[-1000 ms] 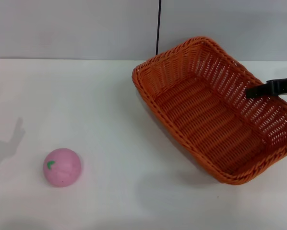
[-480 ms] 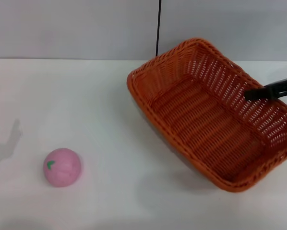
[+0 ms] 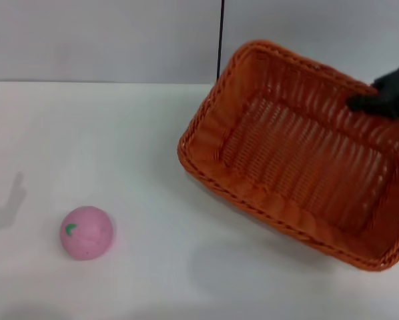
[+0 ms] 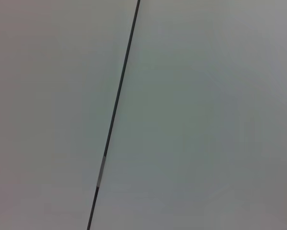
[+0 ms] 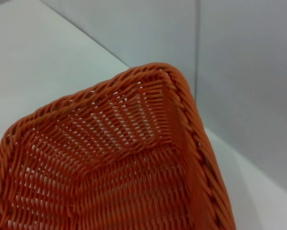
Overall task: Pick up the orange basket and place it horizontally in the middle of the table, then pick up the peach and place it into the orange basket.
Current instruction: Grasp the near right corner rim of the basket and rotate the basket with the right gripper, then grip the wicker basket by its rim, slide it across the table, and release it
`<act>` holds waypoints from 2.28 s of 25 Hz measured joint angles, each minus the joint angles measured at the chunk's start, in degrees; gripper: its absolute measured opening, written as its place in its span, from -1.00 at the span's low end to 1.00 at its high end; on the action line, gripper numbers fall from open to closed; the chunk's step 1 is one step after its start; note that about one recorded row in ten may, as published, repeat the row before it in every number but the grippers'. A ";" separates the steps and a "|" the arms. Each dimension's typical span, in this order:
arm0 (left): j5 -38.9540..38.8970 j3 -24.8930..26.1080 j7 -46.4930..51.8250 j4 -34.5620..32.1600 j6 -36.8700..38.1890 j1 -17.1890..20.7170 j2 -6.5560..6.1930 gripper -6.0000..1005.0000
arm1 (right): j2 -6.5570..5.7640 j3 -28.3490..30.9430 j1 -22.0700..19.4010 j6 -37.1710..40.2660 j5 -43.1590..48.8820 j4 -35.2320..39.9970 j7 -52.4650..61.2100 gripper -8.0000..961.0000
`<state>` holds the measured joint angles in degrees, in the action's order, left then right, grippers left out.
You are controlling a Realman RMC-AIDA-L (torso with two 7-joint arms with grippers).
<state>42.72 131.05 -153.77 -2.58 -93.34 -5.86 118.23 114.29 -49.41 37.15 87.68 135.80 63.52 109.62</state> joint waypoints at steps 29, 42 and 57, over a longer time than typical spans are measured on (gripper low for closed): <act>0.00 -4.90 0.49 -0.40 -6.86 5.60 0.18 0.62 | 0.99 -0.71 11.62 -3.66 -5.73 -16.04 -36.05 -0.69; -0.01 -4.94 0.66 -0.41 -6.57 4.64 0.16 0.62 | 1.85 -7.11 11.31 -7.02 -5.60 -16.15 -35.85 -0.69; 0.00 -4.93 1.11 -0.41 -6.32 4.47 0.16 0.62 | 4.51 -12.40 7.50 -13.29 -3.94 -8.98 -32.28 -0.21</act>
<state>42.71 126.12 -152.66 -2.99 -99.66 -1.38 118.39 118.80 -61.81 44.65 74.39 131.87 54.54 77.33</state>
